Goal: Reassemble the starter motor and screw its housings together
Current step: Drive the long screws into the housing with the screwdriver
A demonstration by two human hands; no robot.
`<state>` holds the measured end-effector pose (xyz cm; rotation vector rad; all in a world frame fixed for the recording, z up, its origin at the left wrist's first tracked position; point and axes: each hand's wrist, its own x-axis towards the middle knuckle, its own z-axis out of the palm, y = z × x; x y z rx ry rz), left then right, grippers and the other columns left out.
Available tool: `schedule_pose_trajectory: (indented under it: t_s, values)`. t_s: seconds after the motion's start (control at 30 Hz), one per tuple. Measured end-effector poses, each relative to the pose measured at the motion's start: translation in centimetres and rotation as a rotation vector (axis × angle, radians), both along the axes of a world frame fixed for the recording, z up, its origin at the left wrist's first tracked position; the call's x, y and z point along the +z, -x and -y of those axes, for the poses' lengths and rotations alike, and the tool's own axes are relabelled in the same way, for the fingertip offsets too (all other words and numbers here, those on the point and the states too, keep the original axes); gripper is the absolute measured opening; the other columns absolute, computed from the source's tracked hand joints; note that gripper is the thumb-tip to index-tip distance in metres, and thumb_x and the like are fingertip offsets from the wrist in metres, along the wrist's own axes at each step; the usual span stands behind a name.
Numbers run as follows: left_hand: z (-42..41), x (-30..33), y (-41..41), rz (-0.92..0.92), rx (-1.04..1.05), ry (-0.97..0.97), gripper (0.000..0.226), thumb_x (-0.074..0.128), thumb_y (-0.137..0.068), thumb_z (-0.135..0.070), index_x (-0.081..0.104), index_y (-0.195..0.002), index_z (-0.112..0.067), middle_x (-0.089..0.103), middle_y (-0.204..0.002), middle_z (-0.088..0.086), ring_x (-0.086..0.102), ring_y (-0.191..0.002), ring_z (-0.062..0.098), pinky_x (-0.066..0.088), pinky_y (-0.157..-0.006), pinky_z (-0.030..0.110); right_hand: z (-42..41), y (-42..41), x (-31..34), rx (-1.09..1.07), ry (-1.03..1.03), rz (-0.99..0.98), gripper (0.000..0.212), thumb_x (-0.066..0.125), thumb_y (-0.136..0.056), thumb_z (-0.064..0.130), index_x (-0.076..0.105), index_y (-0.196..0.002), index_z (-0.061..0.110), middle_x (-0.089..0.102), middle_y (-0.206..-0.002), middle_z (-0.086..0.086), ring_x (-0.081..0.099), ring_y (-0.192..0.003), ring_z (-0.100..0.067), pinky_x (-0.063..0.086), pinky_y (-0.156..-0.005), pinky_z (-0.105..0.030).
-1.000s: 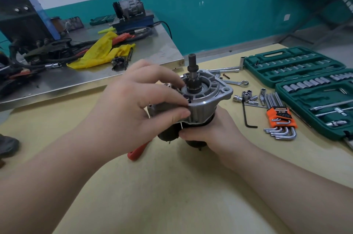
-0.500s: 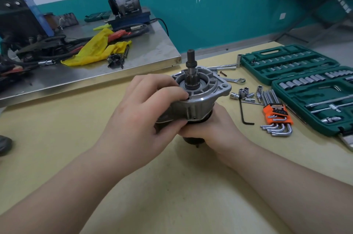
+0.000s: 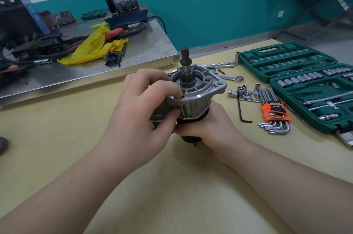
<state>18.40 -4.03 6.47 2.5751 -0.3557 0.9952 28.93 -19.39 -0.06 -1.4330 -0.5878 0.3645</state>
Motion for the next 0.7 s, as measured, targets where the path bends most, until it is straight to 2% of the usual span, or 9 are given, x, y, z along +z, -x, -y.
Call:
schedule_pose_trajectory:
  t_s: [0.07,0.2,0.3,0.37,0.43,0.53,0.63,0.7]
  values:
    - [-0.1,0.1,0.0,-0.018,-0.010,0.023,0.027,0.076,-0.085,-0.009,0.073,-0.111,-0.013,0.057,-0.126,0.001,0.058,-0.120,0.031,0.050,-0.095,0.038,0.0,0.0,0.0,0.008,-0.007,-0.013,0.047,0.086,-0.067,0.005,0.075,-0.113,0.013,0.075,-0.106,-0.025,0.068,-0.102,-0.054,0.053,-0.081,-0.077]
    - [-0.7,0.2,0.2,-0.045,-0.060,0.074,0.033,0.075,-0.087,-0.013,0.072,-0.119,-0.022,0.056,-0.132,-0.001,0.057,-0.127,0.025,0.049,-0.098,0.031,0.2,0.2,0.2,0.002,-0.009,-0.008,0.051,0.086,-0.067,0.005,0.076,-0.116,0.016,0.079,-0.108,-0.014,0.073,-0.105,-0.043,0.056,-0.088,-0.071]
    - [-1.2,-0.9,0.5,0.009,-0.106,0.148,0.059,0.079,-0.086,-0.026,0.057,-0.140,-0.035,0.049,-0.148,-0.002,0.048,-0.143,0.022,0.046,-0.110,0.033,0.2,0.2,0.4,0.003,-0.022,-0.011,0.045,0.085,-0.066,0.003,0.075,-0.110,0.008,0.075,-0.107,-0.027,0.067,-0.105,-0.056,0.052,-0.083,-0.077]
    - [-1.5,-2.5,0.9,-0.013,-0.086,0.370,0.085,0.086,-0.078,-0.037,0.041,-0.149,-0.049,0.044,-0.156,-0.010,0.046,-0.147,0.023,0.048,-0.107,0.039,0.4,0.3,0.3,0.015,-0.038,-0.027,0.042,0.083,-0.066,0.002,0.073,-0.107,0.002,0.070,-0.107,-0.035,0.062,-0.104,-0.061,0.053,-0.081,-0.078]
    - [-1.7,-4.0,1.5,-0.126,-0.034,0.644,0.100,0.093,-0.065,-0.049,0.038,-0.149,-0.058,0.048,-0.155,-0.018,0.050,-0.145,0.017,0.050,-0.103,0.040,0.4,0.5,0.1,0.018,-0.069,-0.037,0.043,0.082,-0.066,-0.002,0.074,-0.108,0.002,0.072,-0.106,-0.031,0.066,-0.105,-0.055,0.058,-0.080,-0.064]
    - [-2.3,-6.0,2.1,-0.324,-0.093,0.867,0.099,0.101,-0.058,-0.052,0.054,-0.145,-0.044,0.065,-0.146,-0.011,0.062,-0.137,0.016,0.054,-0.106,0.047,0.2,1.3,-0.3,0.047,-0.087,-0.031,0.045,0.082,-0.067,-0.008,0.078,-0.109,0.009,0.080,-0.108,-0.012,0.076,-0.107,-0.027,0.062,-0.090,-0.043]
    - [-3.1,-6.6,2.6,-0.423,-0.110,0.936,0.080,0.101,-0.059,-0.045,0.072,-0.132,-0.033,0.077,-0.133,-0.003,0.073,-0.123,0.019,0.061,-0.094,0.027,-0.5,2.0,-0.4,0.151,-0.051,-0.007,0.057,0.080,-0.073,-0.016,0.073,-0.123,0.011,0.079,-0.120,-0.006,0.073,-0.117,-0.022,0.060,-0.102,-0.047]
    - [-3.3,-6.7,3.2,-0.437,-0.128,0.922,0.075,0.101,-0.061,-0.052,0.076,-0.129,-0.030,0.078,-0.131,0.000,0.074,-0.122,0.021,0.060,-0.094,0.025,-0.9,2.4,-0.2,0.221,-0.040,-0.009,0.064,0.079,-0.075,-0.020,0.067,-0.131,0.008,0.077,-0.125,-0.006,0.071,-0.122,-0.023,0.058,-0.106,-0.045]
